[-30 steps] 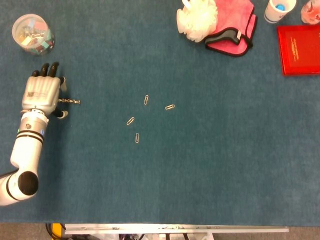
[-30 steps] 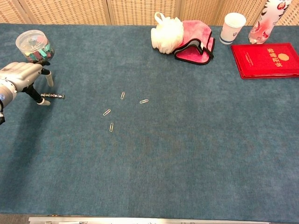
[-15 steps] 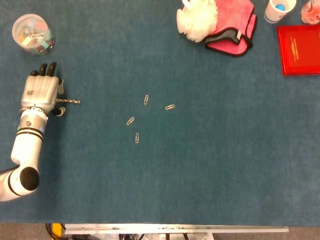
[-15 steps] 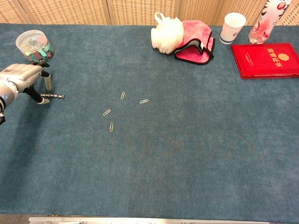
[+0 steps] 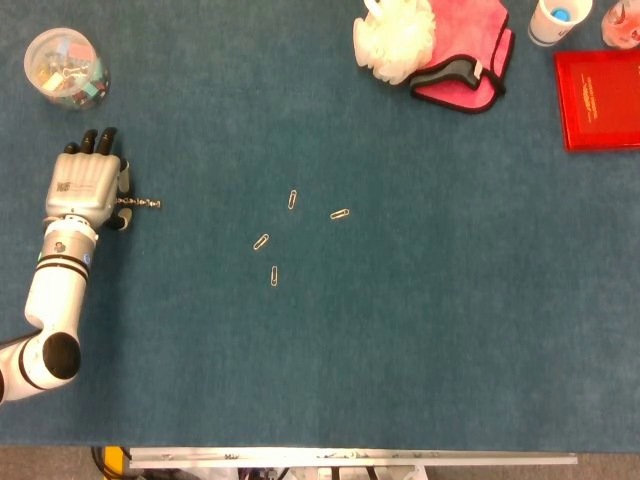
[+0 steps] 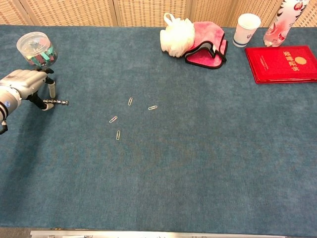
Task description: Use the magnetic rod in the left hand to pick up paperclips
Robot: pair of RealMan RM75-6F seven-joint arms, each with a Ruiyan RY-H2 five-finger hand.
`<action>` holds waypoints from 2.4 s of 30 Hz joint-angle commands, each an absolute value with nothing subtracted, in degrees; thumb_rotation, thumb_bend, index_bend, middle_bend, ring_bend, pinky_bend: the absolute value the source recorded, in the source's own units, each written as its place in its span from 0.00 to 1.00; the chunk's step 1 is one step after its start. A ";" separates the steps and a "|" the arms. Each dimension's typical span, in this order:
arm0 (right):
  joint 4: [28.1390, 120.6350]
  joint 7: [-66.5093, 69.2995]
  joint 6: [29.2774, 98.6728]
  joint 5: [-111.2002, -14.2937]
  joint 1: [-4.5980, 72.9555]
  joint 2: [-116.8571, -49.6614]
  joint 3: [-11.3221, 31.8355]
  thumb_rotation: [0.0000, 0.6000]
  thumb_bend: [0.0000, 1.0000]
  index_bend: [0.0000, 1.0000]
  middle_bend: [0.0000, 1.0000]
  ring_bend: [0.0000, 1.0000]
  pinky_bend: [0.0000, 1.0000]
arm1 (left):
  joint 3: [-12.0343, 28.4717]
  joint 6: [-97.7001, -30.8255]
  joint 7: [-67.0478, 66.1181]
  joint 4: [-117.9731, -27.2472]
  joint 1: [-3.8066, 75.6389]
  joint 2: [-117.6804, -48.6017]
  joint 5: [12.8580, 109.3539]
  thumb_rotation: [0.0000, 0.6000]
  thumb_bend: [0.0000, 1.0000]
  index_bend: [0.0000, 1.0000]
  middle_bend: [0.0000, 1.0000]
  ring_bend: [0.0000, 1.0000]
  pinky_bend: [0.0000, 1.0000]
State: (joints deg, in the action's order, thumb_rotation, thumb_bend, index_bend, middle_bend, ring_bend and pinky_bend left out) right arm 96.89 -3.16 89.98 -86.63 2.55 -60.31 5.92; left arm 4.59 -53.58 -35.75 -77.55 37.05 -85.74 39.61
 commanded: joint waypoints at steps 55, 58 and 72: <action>97.30 -3.15 90.37 -87.13 2.35 -60.24 5.83 1.00 0.20 0.21 0.18 0.12 0.33 | 2.70 -62.99 -39.61 -90.78 35.89 -80.19 46.56 1.00 0.36 0.56 0.07 0.03 0.16; 97.30 -3.12 90.34 -87.14 2.36 -60.23 5.82 1.00 0.20 0.21 0.18 0.12 0.33 | 2.42 -63.76 -40.34 -92.38 35.85 -79.55 47.41 1.00 0.36 0.56 0.08 0.03 0.16; 97.55 -2.91 90.68 -87.32 2.20 -60.00 5.85 1.00 0.20 0.21 0.18 0.12 0.33 | 0.48 -67.10 -44.23 -100.03 35.70 -77.18 52.81 1.00 0.36 0.56 0.08 0.03 0.16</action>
